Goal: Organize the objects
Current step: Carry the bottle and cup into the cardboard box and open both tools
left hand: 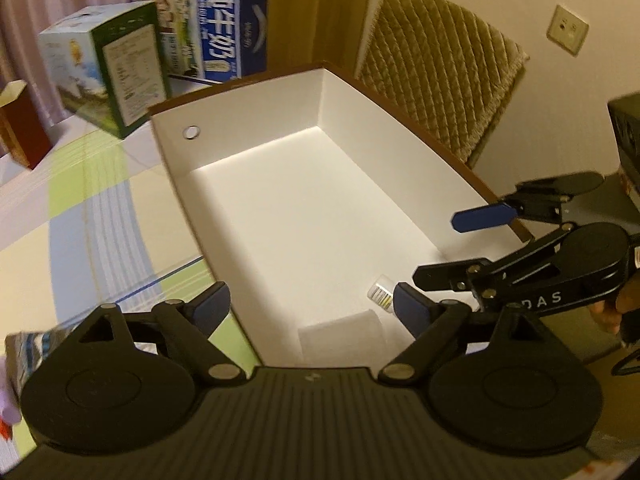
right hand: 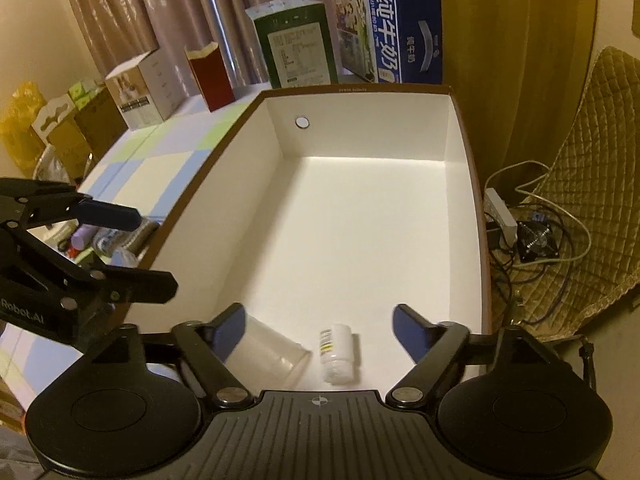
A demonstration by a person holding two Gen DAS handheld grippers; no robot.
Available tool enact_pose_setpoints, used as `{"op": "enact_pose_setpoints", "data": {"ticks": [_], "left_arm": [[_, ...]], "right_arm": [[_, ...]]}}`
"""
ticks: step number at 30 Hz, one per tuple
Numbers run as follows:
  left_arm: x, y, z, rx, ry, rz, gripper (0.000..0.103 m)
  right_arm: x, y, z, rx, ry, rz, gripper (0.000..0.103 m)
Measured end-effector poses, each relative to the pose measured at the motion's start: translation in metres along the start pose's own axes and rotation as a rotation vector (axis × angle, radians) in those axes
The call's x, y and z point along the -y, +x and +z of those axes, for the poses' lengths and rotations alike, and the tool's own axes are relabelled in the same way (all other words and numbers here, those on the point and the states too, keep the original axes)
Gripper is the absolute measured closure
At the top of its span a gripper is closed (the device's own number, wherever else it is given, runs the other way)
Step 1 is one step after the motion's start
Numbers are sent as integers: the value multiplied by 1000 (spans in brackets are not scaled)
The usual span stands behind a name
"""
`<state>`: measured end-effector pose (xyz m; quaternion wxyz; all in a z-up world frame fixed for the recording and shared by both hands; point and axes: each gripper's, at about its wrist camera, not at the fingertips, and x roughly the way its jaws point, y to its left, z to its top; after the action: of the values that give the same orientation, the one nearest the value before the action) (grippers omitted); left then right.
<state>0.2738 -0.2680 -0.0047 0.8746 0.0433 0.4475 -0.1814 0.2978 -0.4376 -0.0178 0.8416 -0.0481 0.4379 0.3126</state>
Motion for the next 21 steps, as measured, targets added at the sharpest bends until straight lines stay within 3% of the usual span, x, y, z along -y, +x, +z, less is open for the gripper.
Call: {"op": "enact_pose_setpoints", "data": {"ticks": [6, 21], "left_arm": [[-10, -27, -9, 43, -91, 47, 14], [-27, -60, -42, 48, -203, 129, 13]], "right_arm": [[-7, -9, -4, 23, 2, 28, 10], [-26, -14, -14, 44, 29, 29, 8]]}}
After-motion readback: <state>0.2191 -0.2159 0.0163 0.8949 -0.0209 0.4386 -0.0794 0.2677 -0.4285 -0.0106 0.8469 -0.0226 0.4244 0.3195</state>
